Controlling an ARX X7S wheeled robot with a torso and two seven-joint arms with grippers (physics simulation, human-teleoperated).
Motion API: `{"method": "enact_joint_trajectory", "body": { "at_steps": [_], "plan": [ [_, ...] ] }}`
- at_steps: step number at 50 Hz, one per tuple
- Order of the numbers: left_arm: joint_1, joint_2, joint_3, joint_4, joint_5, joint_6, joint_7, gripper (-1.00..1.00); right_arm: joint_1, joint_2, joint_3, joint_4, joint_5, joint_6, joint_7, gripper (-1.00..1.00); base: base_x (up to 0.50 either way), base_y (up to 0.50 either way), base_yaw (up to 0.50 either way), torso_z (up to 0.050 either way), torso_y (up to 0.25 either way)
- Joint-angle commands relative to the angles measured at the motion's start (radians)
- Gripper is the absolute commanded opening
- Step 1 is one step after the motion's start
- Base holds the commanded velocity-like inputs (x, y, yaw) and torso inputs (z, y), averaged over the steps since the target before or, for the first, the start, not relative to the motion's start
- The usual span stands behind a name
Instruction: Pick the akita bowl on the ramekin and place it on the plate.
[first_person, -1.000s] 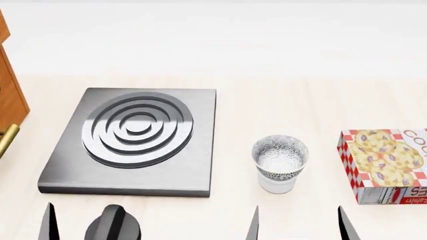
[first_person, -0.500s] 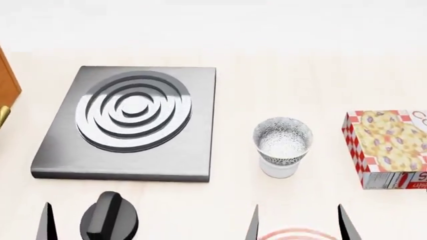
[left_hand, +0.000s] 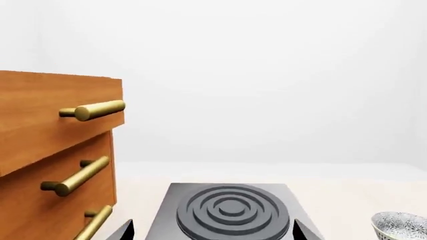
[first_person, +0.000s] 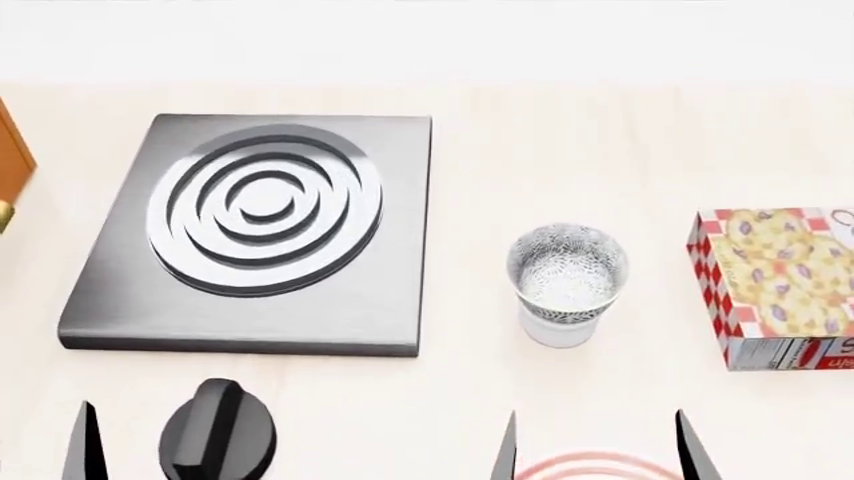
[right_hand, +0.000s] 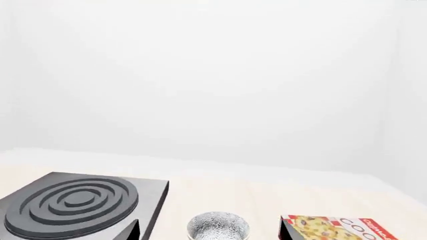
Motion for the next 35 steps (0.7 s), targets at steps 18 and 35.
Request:
{"method": "enact_joint_trajectory", "body": {
  "at_steps": [18,35],
  "plan": [
    [-0.002,-0.033,0.013,0.007,-0.035,-0.006,-0.031,1.00,0.000,0.019,-0.013,-0.003,0.006,0.000,0.017,1.00,0.00,0.00,0.00,0.050,0.000],
    [0.013,-0.040,0.005,0.005,-0.038,0.039,-0.058,1.00,0.001,0.036,-0.024,-0.004,0.014,0.000,0.035,1.00,0.00,0.00,0.00,0.029,-0.029]
  ]
}}
